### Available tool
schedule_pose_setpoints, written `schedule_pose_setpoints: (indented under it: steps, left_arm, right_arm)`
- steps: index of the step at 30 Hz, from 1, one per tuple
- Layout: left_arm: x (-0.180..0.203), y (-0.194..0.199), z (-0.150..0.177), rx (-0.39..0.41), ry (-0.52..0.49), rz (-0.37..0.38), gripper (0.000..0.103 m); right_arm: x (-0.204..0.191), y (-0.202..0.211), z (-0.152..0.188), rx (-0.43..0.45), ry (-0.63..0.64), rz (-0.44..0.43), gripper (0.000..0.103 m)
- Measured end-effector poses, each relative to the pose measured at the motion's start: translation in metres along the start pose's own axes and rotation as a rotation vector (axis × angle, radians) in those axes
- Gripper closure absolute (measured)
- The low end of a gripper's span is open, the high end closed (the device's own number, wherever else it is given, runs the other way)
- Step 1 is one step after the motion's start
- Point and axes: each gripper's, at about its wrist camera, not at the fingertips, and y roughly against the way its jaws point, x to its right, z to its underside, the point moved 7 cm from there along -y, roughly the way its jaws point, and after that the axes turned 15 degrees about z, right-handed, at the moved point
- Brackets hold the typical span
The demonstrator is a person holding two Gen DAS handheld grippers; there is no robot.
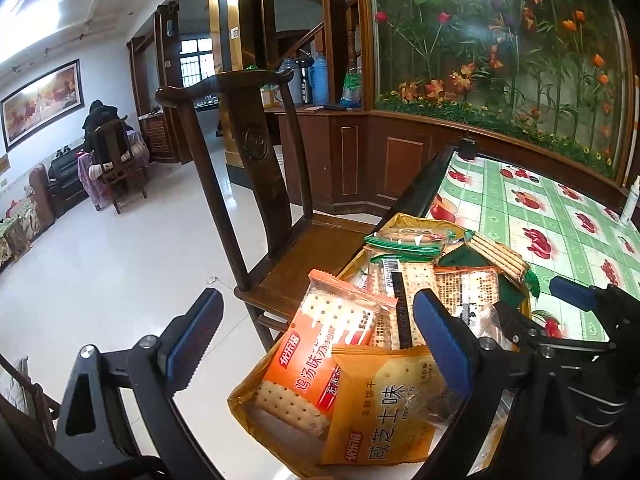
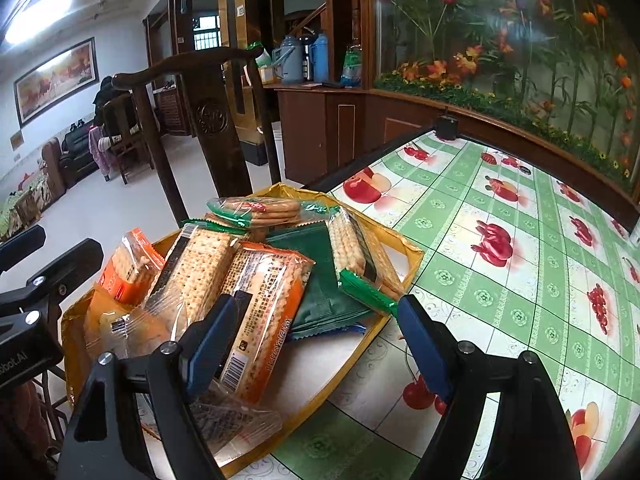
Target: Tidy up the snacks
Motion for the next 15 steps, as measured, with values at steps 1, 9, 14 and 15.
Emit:
schedule_pose_setpoints:
  steps: [1,9,14,15]
  left_arm:
    - [0.0008,0.0002,-0.0001,-0.001,-0.005,-0.003,0.007]
    - [0.0038,0.0011,0.0004,-0.006,-0.005,0.013,0.007]
    - [0.0024,0.0009,0.0006,-0.006,0.000,0.014,0.007]
    - [0.0022,0.0007,0.0007,-0.006,0.001,0.015,0.007]
  right_arm:
    - [-0.0003,-0.0002,0.0002,0.001,0.001,0.000,0.021]
    - [-0.0018,0.0011,-0.0005,0.002,0.006,0.003,0.021]
    - [-0.0027,0.0015,-0.0006,0.004,0.010,0.007,0.021]
    - [-0.0028,0.0016,-0.0006,0.004,0.011,0.007,0.021]
